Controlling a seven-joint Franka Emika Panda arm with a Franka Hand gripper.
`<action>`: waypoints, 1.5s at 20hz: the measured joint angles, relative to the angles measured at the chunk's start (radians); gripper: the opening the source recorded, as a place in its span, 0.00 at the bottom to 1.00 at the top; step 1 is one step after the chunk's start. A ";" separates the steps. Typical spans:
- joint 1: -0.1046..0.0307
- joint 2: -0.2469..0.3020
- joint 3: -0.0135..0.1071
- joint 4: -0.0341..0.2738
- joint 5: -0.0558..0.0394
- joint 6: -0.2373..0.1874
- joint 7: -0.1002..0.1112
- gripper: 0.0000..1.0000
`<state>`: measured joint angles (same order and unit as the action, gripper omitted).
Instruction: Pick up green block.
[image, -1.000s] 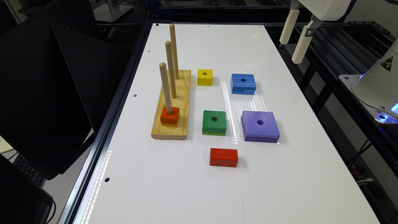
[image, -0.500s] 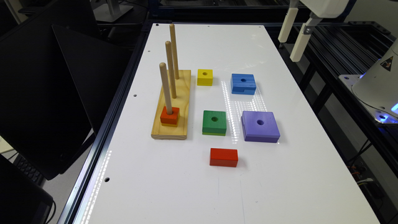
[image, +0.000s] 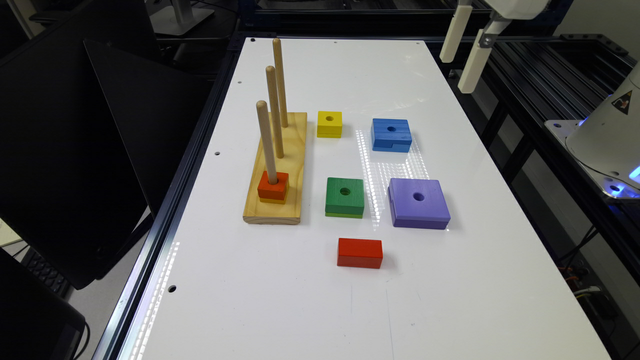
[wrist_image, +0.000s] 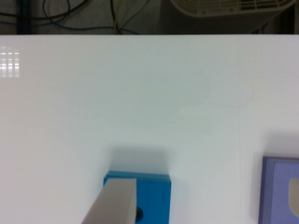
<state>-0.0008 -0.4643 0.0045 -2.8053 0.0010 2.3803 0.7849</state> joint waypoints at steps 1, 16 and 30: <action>0.000 0.013 0.000 0.009 0.0000 0.007 0.000 1.00; 0.004 0.237 0.010 0.181 0.0031 0.056 0.000 1.00; 0.004 0.319 0.072 0.263 0.0151 0.056 0.044 1.00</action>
<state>0.0034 -0.1458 0.0765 -2.5419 0.0161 2.4360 0.8294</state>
